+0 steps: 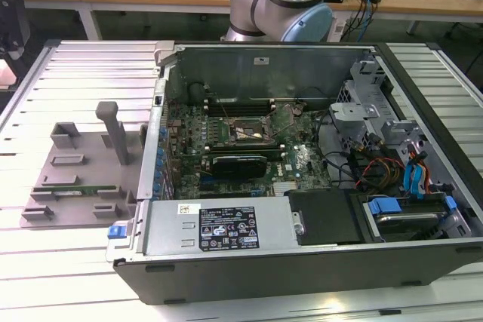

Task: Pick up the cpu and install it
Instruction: 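Pick up the cpu and move it towards the insertion slot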

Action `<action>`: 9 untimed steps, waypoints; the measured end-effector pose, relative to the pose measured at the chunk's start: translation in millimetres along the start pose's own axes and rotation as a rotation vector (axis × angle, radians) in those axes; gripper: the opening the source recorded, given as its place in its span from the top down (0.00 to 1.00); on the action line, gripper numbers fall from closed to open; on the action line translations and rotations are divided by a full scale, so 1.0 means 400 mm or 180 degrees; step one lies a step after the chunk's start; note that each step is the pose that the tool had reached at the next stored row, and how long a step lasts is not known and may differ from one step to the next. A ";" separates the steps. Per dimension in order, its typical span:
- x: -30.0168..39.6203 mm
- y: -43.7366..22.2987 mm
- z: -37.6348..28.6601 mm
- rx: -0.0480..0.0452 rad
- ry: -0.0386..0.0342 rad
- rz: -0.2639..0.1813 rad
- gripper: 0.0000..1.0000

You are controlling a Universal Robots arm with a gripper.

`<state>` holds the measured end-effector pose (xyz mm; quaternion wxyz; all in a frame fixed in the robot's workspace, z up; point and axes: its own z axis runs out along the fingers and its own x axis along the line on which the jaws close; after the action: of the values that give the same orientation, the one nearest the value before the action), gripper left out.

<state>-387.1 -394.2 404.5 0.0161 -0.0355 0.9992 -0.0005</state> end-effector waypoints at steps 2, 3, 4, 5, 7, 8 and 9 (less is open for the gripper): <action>0.000 0.000 -0.001 0.0000 0.0001 0.0000 0.46; 0.000 0.000 -0.001 0.0000 0.0000 0.0000 0.46; -0.001 0.000 -0.001 0.0000 0.0001 0.0000 0.46; -0.003 0.000 -0.001 0.0001 0.0002 -0.0001 0.46; -0.008 -0.001 0.000 0.0000 0.0001 0.0000 0.46; -0.010 -0.001 0.000 0.0000 0.0001 0.0000 0.46; -0.017 -0.001 0.000 0.0001 0.0001 0.0000 0.46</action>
<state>-380.4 -394.2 404.7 0.0160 -0.0355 0.9992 -0.0006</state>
